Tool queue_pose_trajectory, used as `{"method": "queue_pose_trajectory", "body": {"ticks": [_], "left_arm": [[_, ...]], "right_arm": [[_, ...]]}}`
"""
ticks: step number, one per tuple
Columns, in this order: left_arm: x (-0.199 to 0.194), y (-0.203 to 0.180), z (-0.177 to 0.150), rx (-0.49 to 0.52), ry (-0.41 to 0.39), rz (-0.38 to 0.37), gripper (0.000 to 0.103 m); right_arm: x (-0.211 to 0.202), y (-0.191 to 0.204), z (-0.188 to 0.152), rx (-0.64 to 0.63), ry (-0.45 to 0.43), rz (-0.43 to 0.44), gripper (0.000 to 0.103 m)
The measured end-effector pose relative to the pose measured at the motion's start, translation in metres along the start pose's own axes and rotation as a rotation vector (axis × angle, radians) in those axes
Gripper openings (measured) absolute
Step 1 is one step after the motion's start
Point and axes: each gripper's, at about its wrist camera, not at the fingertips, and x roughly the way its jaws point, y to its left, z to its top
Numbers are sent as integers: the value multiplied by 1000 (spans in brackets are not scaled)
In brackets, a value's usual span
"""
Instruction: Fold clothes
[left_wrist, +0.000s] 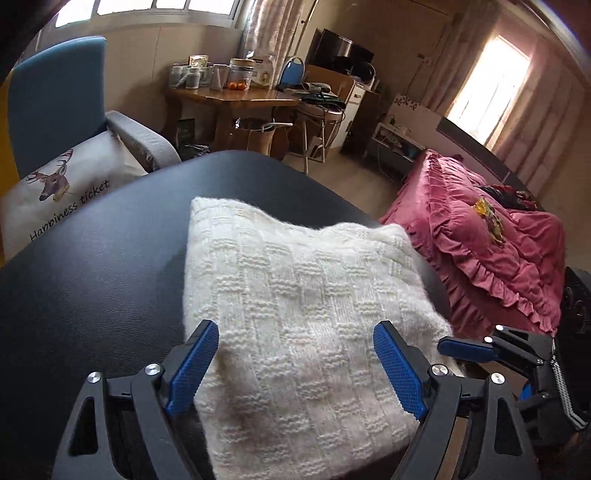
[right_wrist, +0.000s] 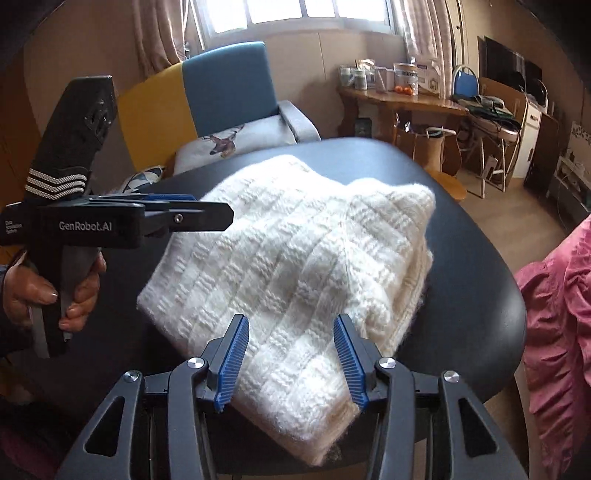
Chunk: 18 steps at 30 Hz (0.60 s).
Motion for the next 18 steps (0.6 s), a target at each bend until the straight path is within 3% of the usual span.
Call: {"method": "queue_pose_trajectory", "body": {"ticks": [3,6,12,16,18], "left_arm": [[20,-4,-5,24,56,36,86],[43,-6,-14,60,112,96,87],[35,-6,-18,25,69,109,90],[-7,-5,-11,-2,-6,211,90],[-30,-7,-9,-5,-45,253,96]], "right_arm": [[15,-10,-24,53,38,-20,45],[18,-9,-39,83,-17,-27,45],[19,-6,-36,95,-32,-48,46],[-9,-2,-30,149,-85,-15,49],[-27,6,-28,164,-143,-17,49]]}}
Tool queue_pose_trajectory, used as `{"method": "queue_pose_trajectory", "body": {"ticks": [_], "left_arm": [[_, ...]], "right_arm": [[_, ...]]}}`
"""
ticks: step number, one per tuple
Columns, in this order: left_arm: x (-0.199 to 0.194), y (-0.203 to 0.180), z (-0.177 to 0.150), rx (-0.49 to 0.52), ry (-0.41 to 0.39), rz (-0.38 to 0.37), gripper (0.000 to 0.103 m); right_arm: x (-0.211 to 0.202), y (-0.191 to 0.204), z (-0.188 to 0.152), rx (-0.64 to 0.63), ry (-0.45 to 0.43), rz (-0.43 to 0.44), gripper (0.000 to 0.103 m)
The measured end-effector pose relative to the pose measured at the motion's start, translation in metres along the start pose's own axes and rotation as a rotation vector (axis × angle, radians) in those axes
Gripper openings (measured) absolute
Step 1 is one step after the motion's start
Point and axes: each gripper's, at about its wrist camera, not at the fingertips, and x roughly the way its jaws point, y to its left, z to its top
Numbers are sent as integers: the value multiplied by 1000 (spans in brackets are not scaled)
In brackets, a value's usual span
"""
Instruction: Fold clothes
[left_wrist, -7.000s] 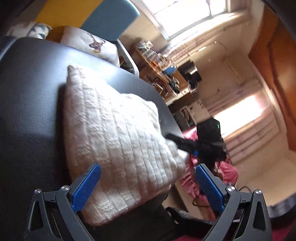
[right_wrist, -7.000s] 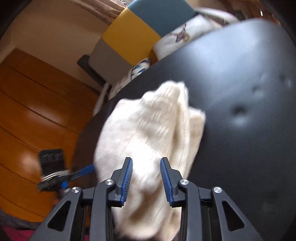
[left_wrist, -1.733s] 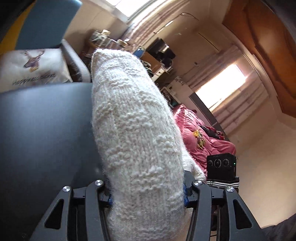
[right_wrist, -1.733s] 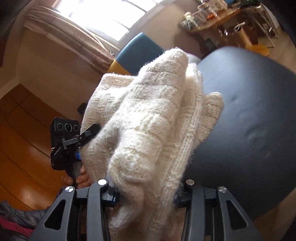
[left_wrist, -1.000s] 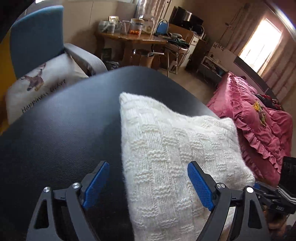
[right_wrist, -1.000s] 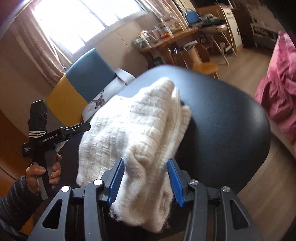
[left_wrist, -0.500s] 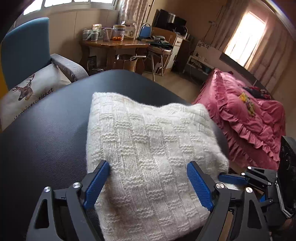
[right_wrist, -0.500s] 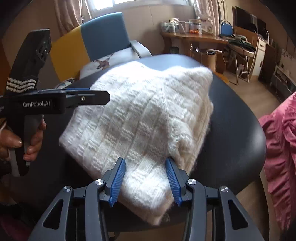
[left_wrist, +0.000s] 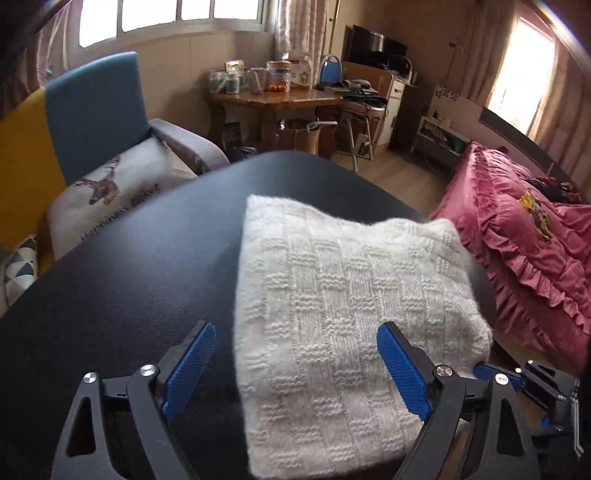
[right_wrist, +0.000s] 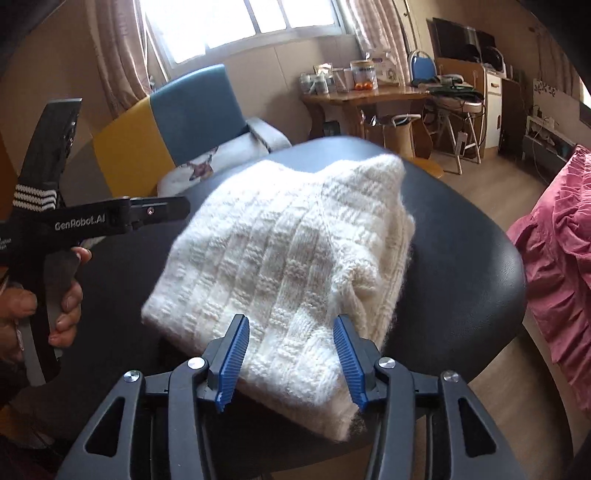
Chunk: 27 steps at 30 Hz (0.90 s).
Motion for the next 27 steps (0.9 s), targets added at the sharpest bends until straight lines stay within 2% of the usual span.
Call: {"method": "queue_pose_trajectory", "body": {"ticks": [1,5,8,10,14,16,18,20,27], "left_arm": [[-12,2,0,-4,-22,12,103],[-51,2,-3,17,-86,87,103],[-71,2,-9,24,-96,82,103],[-87,1,-13,25,-130,83,103],[-113,-6,-14,55,-182,165,103],[-126,-11,-14,77,-231,212,103],[-140,-16,-15,90,-285,228,103],[-149,-19,-14,96,-304,204,103],[-151,-24,-9,86,-286,137,103]], "right_arm": [[-7,5,2,4,-26,-1,49],[-16,25,8,-9,-47,-44,50],[-15,37,11,0,-45,-17,50],[-15,47,13,-14,-44,-9,50],[-11,63,12,-64,-21,1,50],[-10,69,11,-86,-11,-6,50],[-8,70,10,-92,-1,-9,50],[-6,69,7,-85,12,-11,50],[-1,59,-2,-65,41,-35,50]]}}
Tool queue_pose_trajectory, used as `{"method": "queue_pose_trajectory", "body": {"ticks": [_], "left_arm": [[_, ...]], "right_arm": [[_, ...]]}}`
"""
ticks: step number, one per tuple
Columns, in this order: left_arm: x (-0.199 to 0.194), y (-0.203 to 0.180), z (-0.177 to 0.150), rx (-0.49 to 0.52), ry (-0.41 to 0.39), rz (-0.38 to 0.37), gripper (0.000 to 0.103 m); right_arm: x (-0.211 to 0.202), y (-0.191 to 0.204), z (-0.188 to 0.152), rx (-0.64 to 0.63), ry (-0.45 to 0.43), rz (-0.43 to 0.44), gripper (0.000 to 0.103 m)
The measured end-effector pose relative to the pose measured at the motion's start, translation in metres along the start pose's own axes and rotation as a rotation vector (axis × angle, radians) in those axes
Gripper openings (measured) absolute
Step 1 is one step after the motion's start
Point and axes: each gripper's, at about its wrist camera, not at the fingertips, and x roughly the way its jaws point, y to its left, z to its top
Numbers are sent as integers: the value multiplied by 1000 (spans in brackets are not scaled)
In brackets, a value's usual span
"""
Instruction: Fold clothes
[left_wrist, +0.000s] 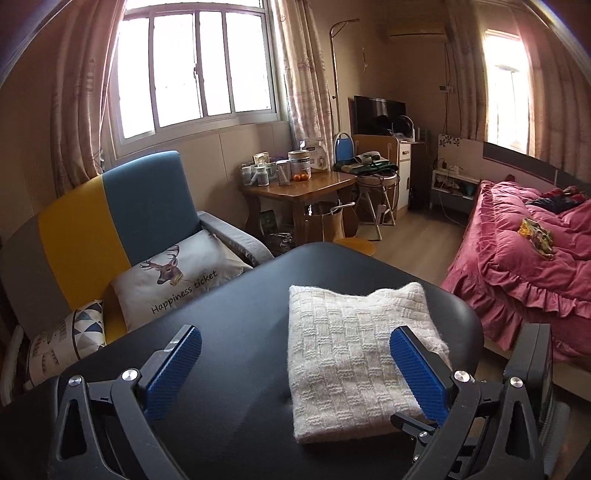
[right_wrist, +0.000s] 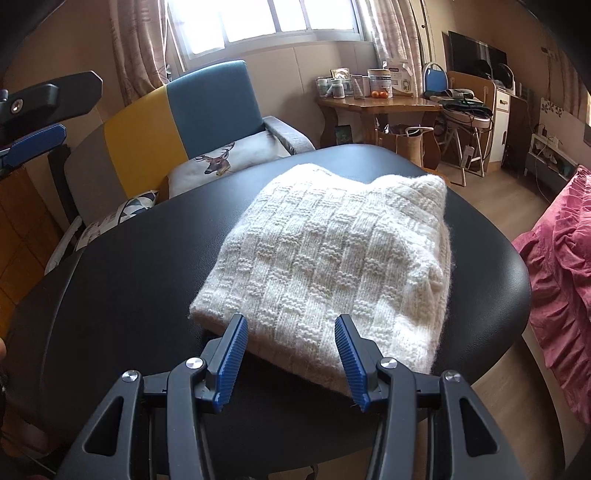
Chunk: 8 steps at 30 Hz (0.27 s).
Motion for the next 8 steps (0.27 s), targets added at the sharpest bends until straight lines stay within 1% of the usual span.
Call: {"method": "queue_pose_trajectory", "body": {"ticks": [3,8], "left_arm": [[0,0,-2,-25,-3,-23,103],[2,-1,-4,-22,2,5,103]], "right_arm": [[0,-4,-3,12,3,-11,50],[-2,-9,-3,26,-4,-20,50]]}}
